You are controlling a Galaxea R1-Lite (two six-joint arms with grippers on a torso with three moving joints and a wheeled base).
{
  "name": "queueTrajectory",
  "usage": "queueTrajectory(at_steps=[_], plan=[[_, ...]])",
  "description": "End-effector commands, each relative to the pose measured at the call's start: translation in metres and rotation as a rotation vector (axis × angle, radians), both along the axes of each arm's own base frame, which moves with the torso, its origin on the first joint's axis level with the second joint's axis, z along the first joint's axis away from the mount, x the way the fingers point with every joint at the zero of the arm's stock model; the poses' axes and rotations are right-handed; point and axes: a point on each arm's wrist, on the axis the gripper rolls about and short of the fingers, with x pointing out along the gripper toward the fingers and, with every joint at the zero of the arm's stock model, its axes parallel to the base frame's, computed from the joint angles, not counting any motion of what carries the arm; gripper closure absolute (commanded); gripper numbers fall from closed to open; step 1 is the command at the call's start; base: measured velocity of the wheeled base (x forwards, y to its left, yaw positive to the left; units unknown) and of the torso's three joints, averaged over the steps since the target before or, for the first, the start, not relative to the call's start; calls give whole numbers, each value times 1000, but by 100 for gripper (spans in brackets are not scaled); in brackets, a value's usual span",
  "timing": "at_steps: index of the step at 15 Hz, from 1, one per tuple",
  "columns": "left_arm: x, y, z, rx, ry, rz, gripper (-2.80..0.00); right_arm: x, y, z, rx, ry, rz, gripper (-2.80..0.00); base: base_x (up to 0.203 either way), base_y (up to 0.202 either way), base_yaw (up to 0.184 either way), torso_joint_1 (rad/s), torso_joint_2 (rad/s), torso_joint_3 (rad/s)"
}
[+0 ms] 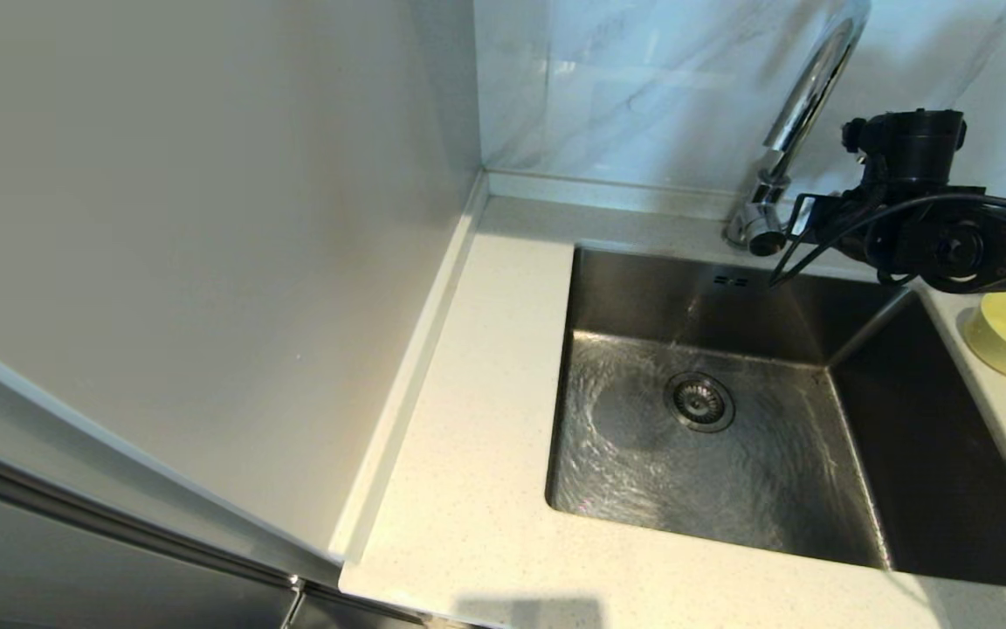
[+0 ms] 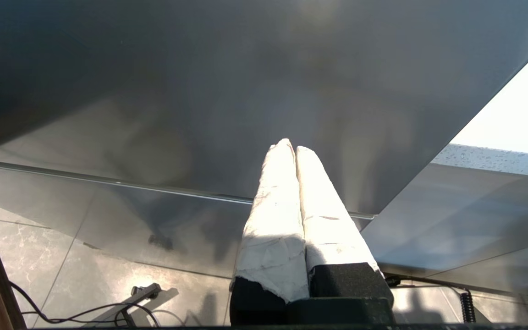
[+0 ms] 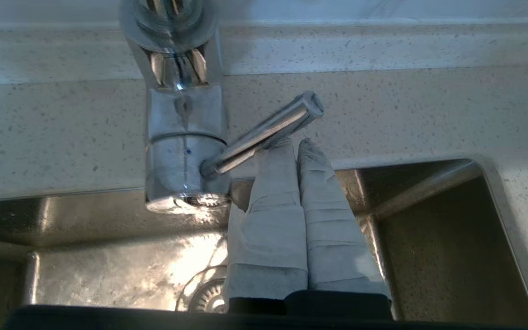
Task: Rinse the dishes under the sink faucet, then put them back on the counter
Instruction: Turn off the faucet
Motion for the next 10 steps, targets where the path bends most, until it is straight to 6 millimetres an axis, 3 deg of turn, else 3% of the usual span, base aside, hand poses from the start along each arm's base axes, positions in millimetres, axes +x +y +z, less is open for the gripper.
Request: queueTrajectory(at_steps=[1, 6, 10], plan=[[0, 0, 0, 0, 0, 0, 0, -6, -4, 0, -1, 9, -11, 0, 0, 0, 0, 0, 0, 0], [0, 0, 0, 0, 0, 0, 0, -35, -14, -13, -44, 121, -26, 0, 0, 0, 0, 0, 0, 0], [0, 0, 0, 0, 0, 0, 0, -90, -33, -18, -136, 309, -67, 0, 0, 0, 0, 0, 0, 0]])
